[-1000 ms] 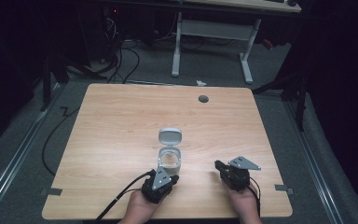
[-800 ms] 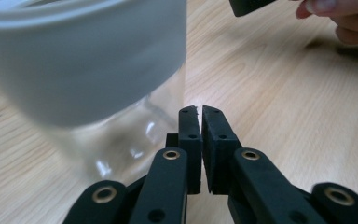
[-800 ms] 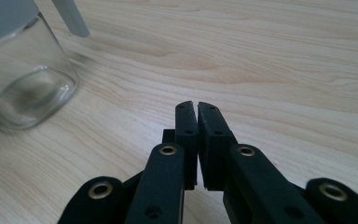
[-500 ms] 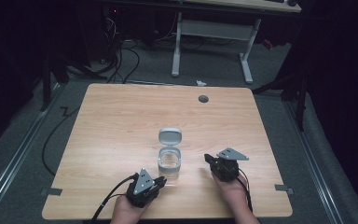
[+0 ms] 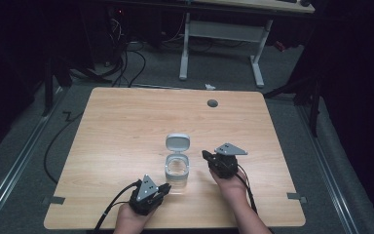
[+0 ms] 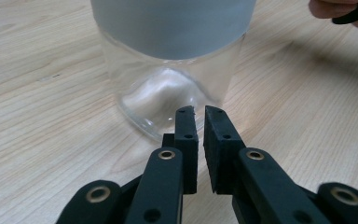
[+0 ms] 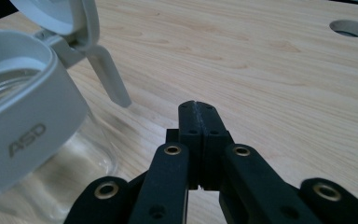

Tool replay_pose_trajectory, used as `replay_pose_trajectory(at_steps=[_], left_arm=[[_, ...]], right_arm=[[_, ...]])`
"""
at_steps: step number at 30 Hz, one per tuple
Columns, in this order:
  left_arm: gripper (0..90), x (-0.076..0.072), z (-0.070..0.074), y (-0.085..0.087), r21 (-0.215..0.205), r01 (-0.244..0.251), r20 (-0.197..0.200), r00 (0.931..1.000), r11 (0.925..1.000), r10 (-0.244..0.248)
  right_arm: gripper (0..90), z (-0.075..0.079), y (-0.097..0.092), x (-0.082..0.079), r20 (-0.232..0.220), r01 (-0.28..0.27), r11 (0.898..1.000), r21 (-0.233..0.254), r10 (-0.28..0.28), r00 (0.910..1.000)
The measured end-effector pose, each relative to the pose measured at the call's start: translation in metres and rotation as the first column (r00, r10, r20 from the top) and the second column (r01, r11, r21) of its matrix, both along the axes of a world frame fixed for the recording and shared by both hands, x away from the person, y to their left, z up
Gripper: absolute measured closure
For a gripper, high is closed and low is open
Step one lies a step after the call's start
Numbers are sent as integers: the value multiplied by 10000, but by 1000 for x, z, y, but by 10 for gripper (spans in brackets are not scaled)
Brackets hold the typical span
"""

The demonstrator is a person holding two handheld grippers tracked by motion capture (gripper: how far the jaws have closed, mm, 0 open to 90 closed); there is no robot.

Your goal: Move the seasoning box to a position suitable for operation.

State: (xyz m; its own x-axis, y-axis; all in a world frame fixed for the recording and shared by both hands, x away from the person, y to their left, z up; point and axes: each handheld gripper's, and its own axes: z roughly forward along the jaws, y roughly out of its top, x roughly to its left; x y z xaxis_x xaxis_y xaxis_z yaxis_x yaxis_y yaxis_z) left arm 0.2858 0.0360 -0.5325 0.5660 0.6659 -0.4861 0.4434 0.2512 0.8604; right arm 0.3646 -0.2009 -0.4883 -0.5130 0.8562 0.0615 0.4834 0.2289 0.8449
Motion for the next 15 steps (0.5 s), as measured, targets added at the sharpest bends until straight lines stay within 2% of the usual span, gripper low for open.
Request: replay_pose_trajectory(at_steps=[5,9,10,15], left_arm=[[839,1,0,-7,-87,192,36,9998,9998,-191],[840,1,-2,-9,3,243,29,9997,9997,-243],[847,1,-2,-8,-56,210,64,9998,9998,-210],[875,2,-1,-7,-196,70,90,9999,9998,-68]], right_arm=[[899,7,6,6,178,-65,10000,-42,66,9998],[900,14,10,9,324,-73,10000,27,72,9995],[899,19,13,11,445,-117,9999,74,114,9989],[899,26,20,16,535,-186,9998,47,183,9984]])
